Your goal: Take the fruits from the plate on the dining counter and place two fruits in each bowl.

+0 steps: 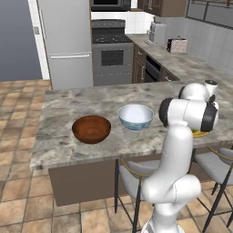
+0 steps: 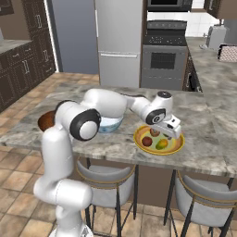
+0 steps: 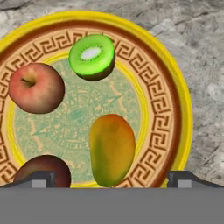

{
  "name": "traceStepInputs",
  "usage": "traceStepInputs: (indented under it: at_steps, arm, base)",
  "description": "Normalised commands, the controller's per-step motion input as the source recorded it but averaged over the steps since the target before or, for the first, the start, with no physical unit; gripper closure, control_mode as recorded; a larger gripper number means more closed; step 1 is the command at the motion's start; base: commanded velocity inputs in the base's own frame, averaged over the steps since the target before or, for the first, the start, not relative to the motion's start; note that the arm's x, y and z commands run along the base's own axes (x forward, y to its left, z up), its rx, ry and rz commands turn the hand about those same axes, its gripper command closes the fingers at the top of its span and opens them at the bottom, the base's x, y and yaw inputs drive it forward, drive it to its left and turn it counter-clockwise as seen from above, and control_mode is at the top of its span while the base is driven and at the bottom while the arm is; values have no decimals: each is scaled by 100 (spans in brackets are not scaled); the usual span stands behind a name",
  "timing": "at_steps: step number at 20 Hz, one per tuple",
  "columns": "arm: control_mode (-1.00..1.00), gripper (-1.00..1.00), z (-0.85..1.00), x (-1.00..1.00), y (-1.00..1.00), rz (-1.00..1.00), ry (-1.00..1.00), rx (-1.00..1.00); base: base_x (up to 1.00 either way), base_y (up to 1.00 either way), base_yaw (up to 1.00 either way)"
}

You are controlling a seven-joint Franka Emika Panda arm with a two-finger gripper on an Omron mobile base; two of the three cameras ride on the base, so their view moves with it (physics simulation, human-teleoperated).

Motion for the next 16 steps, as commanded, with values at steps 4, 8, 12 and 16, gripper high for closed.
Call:
traceStepInputs:
  at_steps: [4, 8, 12, 16]
  arm:
    - [-100, -100, -21, 0, 0, 0, 4, 0]
    - [-100, -100, -33, -3, 1, 0, 1, 0]
    - [-100, -100, -23, 0, 15, -3, 2, -1]
    - [-100, -100, -21, 0, 1, -2, 0, 0]
  base:
    - [0, 0, 0]
    - [0, 0, 0]
    - [0, 0, 0]
    - [0, 0, 0]
